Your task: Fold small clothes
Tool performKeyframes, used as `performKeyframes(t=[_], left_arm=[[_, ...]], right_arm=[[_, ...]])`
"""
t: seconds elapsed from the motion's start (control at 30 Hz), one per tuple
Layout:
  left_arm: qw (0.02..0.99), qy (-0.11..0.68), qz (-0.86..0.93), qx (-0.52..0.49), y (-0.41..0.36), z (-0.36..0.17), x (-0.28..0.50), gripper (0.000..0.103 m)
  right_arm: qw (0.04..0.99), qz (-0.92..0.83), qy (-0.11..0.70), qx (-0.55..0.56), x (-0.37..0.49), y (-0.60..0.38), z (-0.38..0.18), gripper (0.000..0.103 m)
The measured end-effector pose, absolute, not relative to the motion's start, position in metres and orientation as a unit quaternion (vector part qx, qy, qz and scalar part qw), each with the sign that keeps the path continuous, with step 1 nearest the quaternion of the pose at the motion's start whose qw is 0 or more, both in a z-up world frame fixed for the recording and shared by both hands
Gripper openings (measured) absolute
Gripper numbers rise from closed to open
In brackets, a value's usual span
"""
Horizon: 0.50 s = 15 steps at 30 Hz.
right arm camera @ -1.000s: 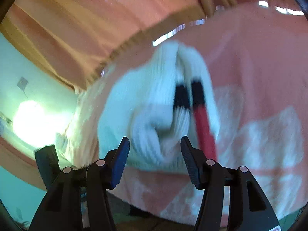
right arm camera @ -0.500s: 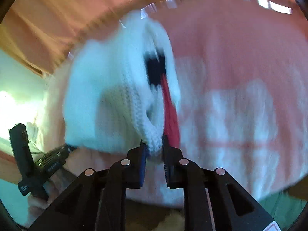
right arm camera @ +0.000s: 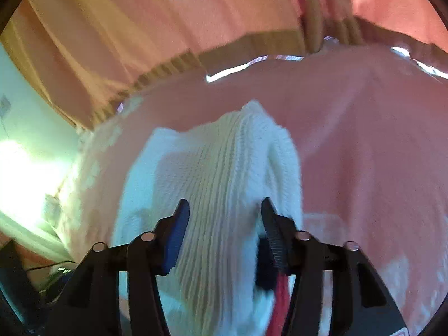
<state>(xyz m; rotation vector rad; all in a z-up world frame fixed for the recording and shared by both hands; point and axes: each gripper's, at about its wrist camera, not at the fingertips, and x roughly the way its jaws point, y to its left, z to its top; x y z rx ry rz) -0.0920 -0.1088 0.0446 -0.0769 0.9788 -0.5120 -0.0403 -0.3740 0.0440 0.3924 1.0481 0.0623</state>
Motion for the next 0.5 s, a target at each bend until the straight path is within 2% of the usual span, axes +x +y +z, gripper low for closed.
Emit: performKeyframes(t=[0.07,0.2,0.27,0.3,0.33,0.37,0.5], left_arm=[[0.849,0.467,-0.245,-0.037,-0.113,0.044,-0.086,0.041],[0.85,0.469,-0.24,-0.018,-0.117,0.035,-0.078,0.041],[0.849,0.472,-0.237,-0.009,-0.121,0.028,-0.076,0.041],[0.846,0.477,-0.236,-0.01,-0.12,0.022,-0.073,0.041],[0.843,0.483,-0.236,-0.014,-0.122,0.018,-0.072,0.041],[0.84,0.488,-0.237,-0.021,-0.122,0.015,-0.069,0.041],[0.836,0.495,-0.235,-0.042,-0.121,0.016,-0.066,0.041]], right_arm=[[0.853,0.032,0.488,0.184,-0.035,-0.371,0.047,0.014],[0.891,0.009,0.419,0.177,-0.061,-0.385,0.084,0.013],[0.87,-0.013,0.462,0.173,-0.056,-0.395,0.055,0.013],[0.856,-0.018,0.487,0.174,-0.049,-0.396,0.034,0.014],[0.848,-0.01,0.495,0.19,-0.048,-0.399,0.018,0.024],[0.847,-0.003,0.493,0.199,-0.05,-0.399,0.018,0.024],[0.876,-0.017,0.446,0.183,-0.067,-0.396,0.06,0.03]])
